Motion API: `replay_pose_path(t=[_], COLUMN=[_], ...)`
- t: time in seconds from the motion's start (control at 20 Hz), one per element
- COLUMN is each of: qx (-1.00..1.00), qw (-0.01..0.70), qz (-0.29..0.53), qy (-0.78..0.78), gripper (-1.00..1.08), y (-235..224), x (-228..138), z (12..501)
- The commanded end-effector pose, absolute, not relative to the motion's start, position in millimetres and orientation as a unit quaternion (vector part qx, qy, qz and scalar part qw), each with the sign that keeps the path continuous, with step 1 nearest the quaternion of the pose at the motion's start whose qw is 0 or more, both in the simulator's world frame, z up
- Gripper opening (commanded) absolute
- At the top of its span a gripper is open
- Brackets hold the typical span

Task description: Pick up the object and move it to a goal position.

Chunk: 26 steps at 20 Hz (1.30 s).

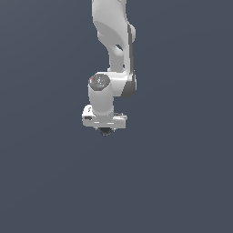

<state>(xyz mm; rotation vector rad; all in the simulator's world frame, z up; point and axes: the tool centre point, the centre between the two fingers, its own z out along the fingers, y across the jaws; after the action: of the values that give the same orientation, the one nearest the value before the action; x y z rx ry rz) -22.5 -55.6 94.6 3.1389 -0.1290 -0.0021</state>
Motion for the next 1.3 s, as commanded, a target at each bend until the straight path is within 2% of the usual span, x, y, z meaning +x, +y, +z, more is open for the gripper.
replay_pose_path(t=[0.0,0.7,1.25], qx=[0.999,0.999,0.999], qw=[0.000,0.001,0.000], qz=[0.000,0.000,0.000], qy=[-0.041,-0.041,-0.041], gripper=[-1.00,-1.00,-1.00], y=[-49.1,-12.1,8.4], x=[-13.1,42.7,76.6], z=[118.4,249.6,321.8])
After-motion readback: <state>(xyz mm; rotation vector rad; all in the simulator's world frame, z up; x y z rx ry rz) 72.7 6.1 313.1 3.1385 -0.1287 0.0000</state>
